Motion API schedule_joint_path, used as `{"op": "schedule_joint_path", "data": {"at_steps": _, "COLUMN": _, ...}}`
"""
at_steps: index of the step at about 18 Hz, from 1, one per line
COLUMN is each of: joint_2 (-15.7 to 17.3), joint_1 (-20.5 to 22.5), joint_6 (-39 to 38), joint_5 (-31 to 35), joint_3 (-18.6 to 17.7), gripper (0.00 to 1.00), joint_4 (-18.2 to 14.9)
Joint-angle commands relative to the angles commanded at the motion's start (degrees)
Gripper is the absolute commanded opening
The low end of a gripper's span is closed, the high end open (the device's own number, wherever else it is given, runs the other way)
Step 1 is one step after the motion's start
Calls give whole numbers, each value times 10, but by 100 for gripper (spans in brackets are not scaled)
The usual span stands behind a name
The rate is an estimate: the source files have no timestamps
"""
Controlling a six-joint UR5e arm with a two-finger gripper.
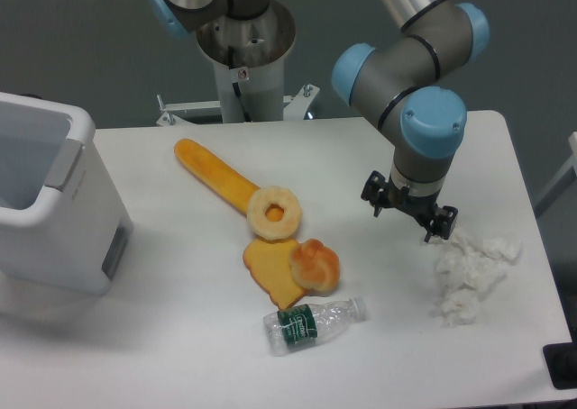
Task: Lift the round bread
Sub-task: 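Move the open gripper from above the tissue toward the round bun, then lower the gripper over the round golden bun on the toast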
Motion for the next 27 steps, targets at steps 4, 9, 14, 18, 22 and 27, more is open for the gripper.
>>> {"op": "schedule_joint_path", "data": {"at_steps": 4, "joint_2": 0, "joint_1": -1, "joint_6": -5, "joint_5": -2, "joint_3": -1, "gripper": 100, "joint_4": -1}}
{"op": "schedule_joint_path", "data": {"at_steps": 9, "joint_2": 11, "joint_1": -4, "joint_6": -28, "joint_5": 0, "joint_3": -41, "gripper": 100, "joint_4": 0}}
{"op": "schedule_joint_path", "data": {"at_steps": 14, "joint_2": 7, "joint_1": -28, "joint_6": -111, "joint_5": -4, "joint_3": -59, "gripper": 100, "joint_4": 0}}
{"op": "schedule_joint_path", "data": {"at_steps": 18, "joint_2": 1, "joint_1": -49, "joint_6": -138, "joint_5": -15, "joint_3": -59, "gripper": 100, "joint_4": -2}}
{"op": "schedule_joint_path", "data": {"at_steps": 22, "joint_2": -10, "joint_1": -73, "joint_6": -194, "joint_5": -38, "joint_3": -60, "gripper": 100, "joint_4": -1}}
{"op": "schedule_joint_path", "data": {"at_steps": 27, "joint_2": -39, "joint_1": -92, "joint_6": -230, "joint_5": -38, "joint_3": -59, "gripper": 100, "joint_4": 20}}
